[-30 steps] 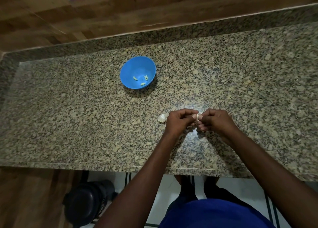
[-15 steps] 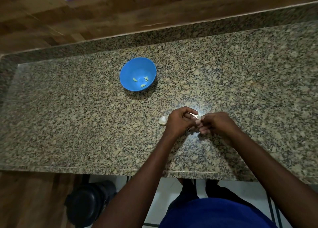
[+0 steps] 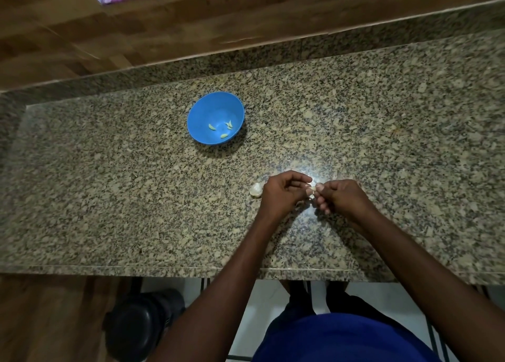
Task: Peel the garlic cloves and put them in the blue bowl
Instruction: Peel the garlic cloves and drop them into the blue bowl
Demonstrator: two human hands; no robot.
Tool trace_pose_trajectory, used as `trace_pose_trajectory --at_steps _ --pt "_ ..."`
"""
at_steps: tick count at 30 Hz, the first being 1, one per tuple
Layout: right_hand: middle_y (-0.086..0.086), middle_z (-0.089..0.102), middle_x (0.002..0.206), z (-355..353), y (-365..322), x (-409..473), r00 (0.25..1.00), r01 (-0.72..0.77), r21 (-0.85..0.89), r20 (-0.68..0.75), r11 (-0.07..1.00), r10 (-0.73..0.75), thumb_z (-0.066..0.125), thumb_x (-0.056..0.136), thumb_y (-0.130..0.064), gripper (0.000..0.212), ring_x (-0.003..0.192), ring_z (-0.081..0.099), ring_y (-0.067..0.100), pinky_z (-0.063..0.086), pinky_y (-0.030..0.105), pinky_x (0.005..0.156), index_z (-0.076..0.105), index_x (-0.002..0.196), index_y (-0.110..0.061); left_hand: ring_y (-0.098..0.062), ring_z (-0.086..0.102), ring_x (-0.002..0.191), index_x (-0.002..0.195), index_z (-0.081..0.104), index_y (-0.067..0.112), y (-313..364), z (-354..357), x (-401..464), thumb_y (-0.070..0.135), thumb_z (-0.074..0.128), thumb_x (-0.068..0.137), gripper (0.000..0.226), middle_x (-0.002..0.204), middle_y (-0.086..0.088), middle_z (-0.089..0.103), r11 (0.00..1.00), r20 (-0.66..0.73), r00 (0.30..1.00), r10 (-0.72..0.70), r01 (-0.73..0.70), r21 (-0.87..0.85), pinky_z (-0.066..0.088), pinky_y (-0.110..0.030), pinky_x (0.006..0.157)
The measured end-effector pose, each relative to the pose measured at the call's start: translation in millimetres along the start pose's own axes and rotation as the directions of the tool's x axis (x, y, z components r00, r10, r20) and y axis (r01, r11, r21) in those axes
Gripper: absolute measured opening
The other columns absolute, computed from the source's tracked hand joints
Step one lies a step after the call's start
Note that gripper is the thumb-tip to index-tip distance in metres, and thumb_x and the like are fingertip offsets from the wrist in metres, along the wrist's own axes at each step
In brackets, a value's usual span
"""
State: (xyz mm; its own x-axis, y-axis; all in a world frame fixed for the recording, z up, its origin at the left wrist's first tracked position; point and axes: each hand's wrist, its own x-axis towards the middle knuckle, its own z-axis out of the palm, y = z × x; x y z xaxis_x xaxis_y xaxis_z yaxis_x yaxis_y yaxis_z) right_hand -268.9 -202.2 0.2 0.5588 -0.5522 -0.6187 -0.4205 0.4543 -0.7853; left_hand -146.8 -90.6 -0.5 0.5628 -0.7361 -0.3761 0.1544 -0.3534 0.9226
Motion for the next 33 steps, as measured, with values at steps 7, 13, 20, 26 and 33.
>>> trace_pose_trajectory --at_steps 7,13,20,26,33 --pt "0.008 0.058 0.054 -0.5 4.0 -2.4 1.000 0.031 -0.029 0.002 0.999 -0.031 0.058 0.101 -0.012 0.030 0.044 0.049 0.016 0.041 0.020 0.040 0.065 0.074 0.000 -0.032 0.073 0.086 0.097 0.077 0.011 -2.2 7.0 -7.2 0.003 0.076 0.084 0.016 0.089 -0.016 0.075 1.000 -0.038 0.999 0.001 -0.001 0.007 0.061 -0.050 0.084" --pt "0.008 0.061 0.058 -4.7 -2.6 -8.4 0.999 -0.029 0.110 0.034 0.994 0.025 0.062 0.097 -0.007 0.021 0.046 0.054 0.013 0.045 0.020 0.042 0.066 0.079 0.002 -0.034 0.070 0.087 0.099 0.076 0.018 3.0 9.9 -9.6 -0.001 0.071 0.084 0.025 0.090 -0.008 0.074 0.995 -0.033 0.995 0.089 -0.087 0.046 0.062 -0.051 0.082" --pt "0.010 0.064 0.061 -10.0 -7.1 -8.3 0.996 -0.070 0.173 0.073 0.982 0.058 0.058 0.098 -0.005 0.018 0.050 0.057 0.016 0.046 0.021 0.044 0.065 0.083 0.002 -0.035 0.074 0.090 0.099 0.078 0.011 6.2 10.3 -11.2 -0.004 0.072 0.086 0.021 0.094 -0.013 0.077 1.000 0.005 1.000 0.013 -0.013 -0.016 0.061 -0.050 0.086" --pt "0.006 0.060 0.065 -12.3 -9.7 -5.8 0.969 -0.238 0.280 0.131 0.930 0.209 0.051 0.101 -0.009 0.020 0.049 0.057 0.011 0.047 0.019 0.045 0.063 0.086 -0.004 -0.021 0.072 0.076 0.100 0.077 0.006 7.4 8.3 -10.8 0.005 0.072 0.089 0.012 0.089 -0.014 0.077 1.000 -0.022 1.000 -0.021 0.022 0.002 0.060 -0.031 0.069" --pt "0.007 0.068 0.059 -20.9 1.8 -1.8 0.990 0.101 -0.258 -0.074 0.961 -0.123 0.063 0.096 -0.008 0.026 0.046 0.062 0.016 0.047 0.023 0.043 0.066 0.070 -0.007 -0.002 0.068 0.061 0.110 0.071 0.007 10.9 -3.2 6.9 0.001 0.068 0.090 0.021 0.077 -0.010 0.072 0.966 -0.098 0.995 0.007 0.018 0.257 0.047 -0.011 0.053"
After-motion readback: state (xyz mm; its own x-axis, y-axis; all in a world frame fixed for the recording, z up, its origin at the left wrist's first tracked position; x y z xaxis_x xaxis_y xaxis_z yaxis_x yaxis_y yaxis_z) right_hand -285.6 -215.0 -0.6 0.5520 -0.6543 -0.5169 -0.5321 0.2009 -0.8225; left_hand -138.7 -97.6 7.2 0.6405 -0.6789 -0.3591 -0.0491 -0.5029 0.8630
